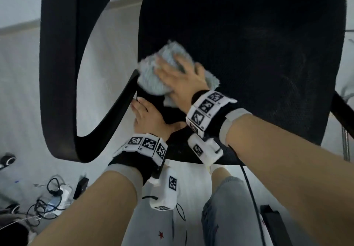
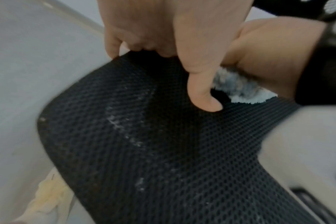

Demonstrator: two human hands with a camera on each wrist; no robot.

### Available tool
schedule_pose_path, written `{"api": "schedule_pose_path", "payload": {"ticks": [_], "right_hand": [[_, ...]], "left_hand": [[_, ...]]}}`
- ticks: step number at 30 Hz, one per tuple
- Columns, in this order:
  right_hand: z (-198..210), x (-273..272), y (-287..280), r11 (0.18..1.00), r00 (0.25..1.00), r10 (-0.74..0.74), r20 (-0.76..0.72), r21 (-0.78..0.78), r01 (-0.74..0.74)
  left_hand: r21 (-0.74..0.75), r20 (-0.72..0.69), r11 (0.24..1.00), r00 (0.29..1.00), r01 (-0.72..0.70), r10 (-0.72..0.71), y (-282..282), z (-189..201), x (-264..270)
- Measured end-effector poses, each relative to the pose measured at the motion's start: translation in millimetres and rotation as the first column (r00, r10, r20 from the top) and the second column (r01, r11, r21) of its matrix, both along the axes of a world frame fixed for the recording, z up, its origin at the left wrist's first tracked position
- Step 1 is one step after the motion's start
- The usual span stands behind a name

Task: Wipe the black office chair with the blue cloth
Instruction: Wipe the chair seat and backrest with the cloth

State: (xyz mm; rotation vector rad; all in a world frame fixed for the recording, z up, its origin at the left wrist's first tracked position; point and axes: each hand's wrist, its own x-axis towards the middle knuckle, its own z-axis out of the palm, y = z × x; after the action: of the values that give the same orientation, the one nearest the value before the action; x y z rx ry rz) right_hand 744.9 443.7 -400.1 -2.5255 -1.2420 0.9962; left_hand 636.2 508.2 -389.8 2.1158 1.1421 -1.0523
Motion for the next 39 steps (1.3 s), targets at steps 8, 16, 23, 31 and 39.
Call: {"api": "schedule_pose_path", "payload": {"ticks": [8, 16, 23, 31, 39], "right_hand": [[2.8, 87.4, -62.3, 0.672, 0.669, -0.734, 0.123, -0.016, 0.74], [-1.6, 16.6, -54.3, 0.999, 1.0, -0.021, -0.016, 0.048, 0.022], [3.5, 102.0, -106.3, 0.623, 0.628, -0.765, 0.141, -0.086, 0.778], [-5.6, 28.2, -98.4, 0.946, 0.947, 0.31, 0.083, 0.07, -0.316], [6.3, 86.8, -134.5, 0.59, 0.586, -0.789, 0.184, -0.035, 0.807]], "left_hand": [[0.067, -0.041, 0.993, 0.994, -0.094, 0.097, -11.5, -5.4, 9.8], [0.157, -0.161, 0.963, 0.956, -0.22, 0.245, -22.6, -3.5, 34.4], [0.165, -0.143, 0.961, 0.959, -0.221, 0.245, -27.1, -4.0, 32.0], [0.053, -0.038, 0.998, 0.999, -0.015, 0.017, -56.6, 1.5, 23.5], [0.107, -0.084, 0.994, 0.996, 0.018, -0.009, -61.2, -1.0, 30.2]]}}
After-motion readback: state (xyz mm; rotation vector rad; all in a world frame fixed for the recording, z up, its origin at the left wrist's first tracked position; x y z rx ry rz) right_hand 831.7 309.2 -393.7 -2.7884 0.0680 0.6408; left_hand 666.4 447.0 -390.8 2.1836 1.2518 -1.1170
